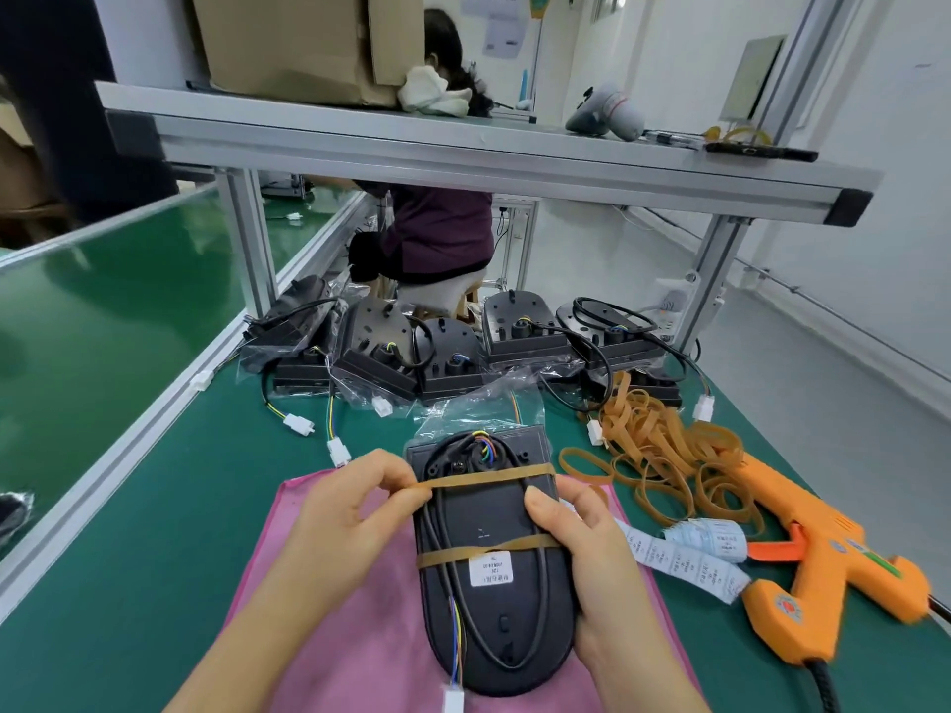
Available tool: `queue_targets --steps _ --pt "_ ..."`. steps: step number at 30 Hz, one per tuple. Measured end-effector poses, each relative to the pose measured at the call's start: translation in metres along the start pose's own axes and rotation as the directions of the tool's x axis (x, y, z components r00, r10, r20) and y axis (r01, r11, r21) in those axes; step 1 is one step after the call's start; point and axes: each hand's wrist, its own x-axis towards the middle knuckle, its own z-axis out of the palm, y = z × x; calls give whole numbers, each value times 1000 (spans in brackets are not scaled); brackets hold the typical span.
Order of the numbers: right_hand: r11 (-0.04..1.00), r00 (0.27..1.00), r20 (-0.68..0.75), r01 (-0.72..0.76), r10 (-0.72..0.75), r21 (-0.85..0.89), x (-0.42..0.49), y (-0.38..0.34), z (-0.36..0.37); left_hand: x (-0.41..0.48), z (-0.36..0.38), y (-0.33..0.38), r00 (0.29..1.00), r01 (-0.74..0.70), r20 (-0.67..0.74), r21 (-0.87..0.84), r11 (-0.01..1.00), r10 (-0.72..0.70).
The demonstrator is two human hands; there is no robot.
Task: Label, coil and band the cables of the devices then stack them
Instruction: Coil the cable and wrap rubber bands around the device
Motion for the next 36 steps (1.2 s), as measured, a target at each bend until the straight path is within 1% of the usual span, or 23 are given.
queue_targets --steps 3,5,8,14,16,17,18,19,20,21,23,24,25,26,28,31,33,34,35,36 --pt "999 1000 11 26 -26 -25 -1 0 2 -4 -4 0 1000 2 13 -45 999 -1" --pt "999 999 11 32 -31 -42 -2 1 4 -5 -6 -1 1000 2 18 -36 999 -1" --pt "997 999 17 30 -29 -66 -4 4 5 -5 -7 -4 997 70 19 -27 997 -69" --pt "992 997 23 81 -80 -95 -7 4 10 -12 3 -8 990 138 1 -124 983 -139" --pt "990 995 19 99 -97 -105 -8 3 11 -13 6 -12 986 166 14 -188 968 -166" --pt "988 994 20 106 -105 -108 -9 3 10 -15 9 -14 977 207 9 -263 942 -213" --pt "987 993 23 114 -112 -113 -10 2 10 -16 12 -15 958 264 -4 -365 893 -285" --pt "985 992 28 122 -120 -118 -10 2 10 -18 13 -16 931 320 1 -480 817 -364" --pt "984 991 32 131 -128 -122 -11 1 10 -19 15 -17 901 375 44 -579 724 -432" --pt "982 990 35 140 -136 -125 -12 1 10 -19 16 -18 876 432 133 -644 632 -463" --pt "981 989 35 148 -144 -125 -12 1 10 -19 17 -17 833 541 360 -691 480 -421" --pt "982 989 34 144 -141 -119 -12 2 9 -19 19 -16 807 584 439 -686 433 -395" --pt "984 990 36 137 -134 -110 -12 2 9 -21 21 -15 794 604 472 -686 406 -384" --pt "988 992 39 124 -121 -97 -12 3 8 -22 22 -14 797 598 459 -694 402 -393" --pt "995 996 44 79 -77 -63 -9 5 6 -21 25 -12 827 546 375 -715 438 -418" --pt "1000 997 73 2 -3 3 -4 11 3 -22 24 -5 856 486 267 -706 515 -443" --pt "997 993 103 -61 55 53 -2 16 4 -20 21 1 867 479 244 -652 588 -436" --pt "991 990 111 -99 89 90 -2 18 4 -16 19 5 860 499 261 -608 618 -438" --pt "984 987 111 -132 119 122 -1 20 4 -4 22 10 834 541 254 -553 634 -490" --pt "978 985 105 -150 135 144 -1 21 4 5 23 13 797 592 261 -522 615 -545"
